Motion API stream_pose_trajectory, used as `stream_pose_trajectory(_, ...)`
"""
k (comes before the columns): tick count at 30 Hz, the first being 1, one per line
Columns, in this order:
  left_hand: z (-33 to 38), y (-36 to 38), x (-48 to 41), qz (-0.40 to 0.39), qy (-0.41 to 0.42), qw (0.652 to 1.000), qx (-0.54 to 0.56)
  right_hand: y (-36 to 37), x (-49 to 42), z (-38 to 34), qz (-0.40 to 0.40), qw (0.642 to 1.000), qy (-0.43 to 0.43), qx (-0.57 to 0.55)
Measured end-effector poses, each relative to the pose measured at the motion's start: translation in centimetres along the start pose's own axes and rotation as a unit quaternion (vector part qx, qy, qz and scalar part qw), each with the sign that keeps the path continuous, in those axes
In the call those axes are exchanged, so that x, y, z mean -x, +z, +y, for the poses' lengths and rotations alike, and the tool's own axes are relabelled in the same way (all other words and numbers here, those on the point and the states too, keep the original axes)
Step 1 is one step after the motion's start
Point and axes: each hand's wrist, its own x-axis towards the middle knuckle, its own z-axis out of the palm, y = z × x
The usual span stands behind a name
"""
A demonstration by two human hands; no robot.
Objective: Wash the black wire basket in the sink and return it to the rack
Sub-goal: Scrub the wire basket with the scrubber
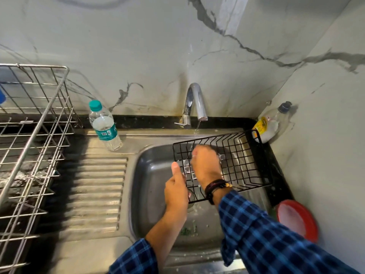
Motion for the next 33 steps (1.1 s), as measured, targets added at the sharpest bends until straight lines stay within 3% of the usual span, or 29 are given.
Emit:
stream_pose_trajectory(3, -0.3, 0.1, -0.2, -0.012, -0.003, 0.999, -0.032, 0.7, -0.2, -1.2, -0.01, 0.997, -0.073, -0.014)
stream_pose_trajectory(6, 0.1, -0.7, -0.8, -0.001, 0.039, 0.999, -0.016, -0.2, -0.2, 0.6, 0.002, 0.987, -0.153, 0.057)
stream_pose_trajectory(9, 0.1, -0.4, -0.6, -0.012, 0.104, 0.992, -0.066, -0.9, 0.1, 3.0, 0.011, 0.981, -0.171, 0.092)
stream_pose_trajectory(13, -1.0, 0.4, -0.2, -0.018, 0.08, 0.996, -0.041, -1.6, 0.4, 5.5, -0.006, 0.973, -0.179, 0.147)
stream_pose_trajectory(16, -1.5, -0.8, -1.2, 0.009, 0.048, 0.999, 0.006, -3.2, 0.4, 8.5, -0.007, 0.977, -0.087, 0.196)
stream_pose_trajectory(19, -0.9, -1.8, -1.8, 0.006, 0.07, 0.998, -0.001, -3.9, 0.6, 10.1, -0.027, 0.972, 0.018, 0.233)
stream_pose_trajectory(23, -0.5, -1.0, -1.2, 0.011, 0.087, 0.996, -0.02, -1.9, 1.4, 6.9, -0.063, 0.983, 0.052, 0.163)
stream_pose_trajectory(27, -0.4, -1.2, -1.8, 0.055, 0.075, 0.995, -0.037, 0.9, 2.6, 3.6, -0.148, 0.985, 0.014, 0.09)
stream_pose_trajectory(33, -0.6, -3.0, -2.3, 0.054, 0.088, 0.994, 0.021, -2.8, 1.4, 7.3, -0.152, 0.962, 0.057, 0.22)
